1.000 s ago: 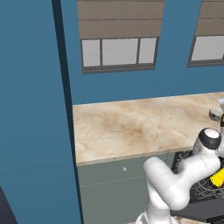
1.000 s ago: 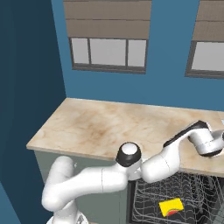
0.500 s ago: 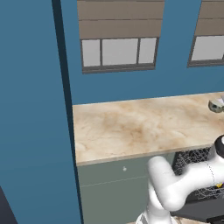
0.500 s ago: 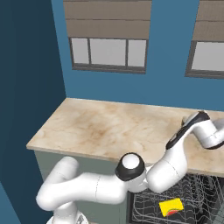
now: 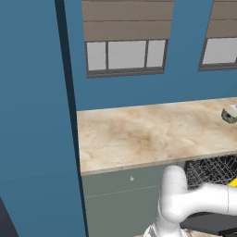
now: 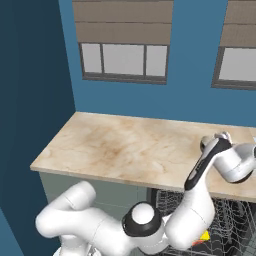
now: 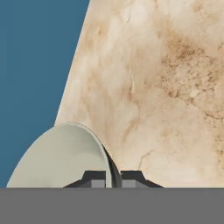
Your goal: Pick up the cup and bowl from the counter, place them in the dishwasher, and close the dishwasher door.
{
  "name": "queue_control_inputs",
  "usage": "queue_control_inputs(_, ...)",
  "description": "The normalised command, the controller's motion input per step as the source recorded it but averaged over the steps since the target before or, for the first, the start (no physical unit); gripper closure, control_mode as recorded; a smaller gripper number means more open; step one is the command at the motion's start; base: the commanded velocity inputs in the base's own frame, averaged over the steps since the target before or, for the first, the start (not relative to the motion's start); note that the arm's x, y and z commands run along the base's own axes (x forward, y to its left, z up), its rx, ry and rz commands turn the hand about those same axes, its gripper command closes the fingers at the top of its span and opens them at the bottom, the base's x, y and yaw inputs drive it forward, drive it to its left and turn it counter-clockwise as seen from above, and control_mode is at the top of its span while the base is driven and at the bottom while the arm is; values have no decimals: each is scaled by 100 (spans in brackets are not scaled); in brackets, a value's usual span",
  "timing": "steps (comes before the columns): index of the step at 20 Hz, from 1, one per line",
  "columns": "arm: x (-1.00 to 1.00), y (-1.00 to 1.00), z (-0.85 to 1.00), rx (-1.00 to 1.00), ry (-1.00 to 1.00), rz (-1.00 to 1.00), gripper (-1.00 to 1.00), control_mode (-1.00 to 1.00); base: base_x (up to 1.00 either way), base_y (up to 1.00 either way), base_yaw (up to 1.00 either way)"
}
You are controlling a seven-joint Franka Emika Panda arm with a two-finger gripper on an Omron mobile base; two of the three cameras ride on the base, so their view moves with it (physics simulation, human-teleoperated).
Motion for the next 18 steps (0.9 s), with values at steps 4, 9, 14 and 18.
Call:
queue_control_inputs(4, -69, 0, 0, 0, -8, -6, 100, -100, 0, 0, 0)
queue_control_inputs(9, -62, 0, 0, 0, -7, -6, 100, -100, 0, 0, 0)
queue_control_inputs(14, -50, -8, 0, -2, -4, 0, 100, -100, 0, 0, 0)
queue_control_inputs(18, -41, -11, -3, 0, 0, 0, 100, -100, 0, 0, 0)
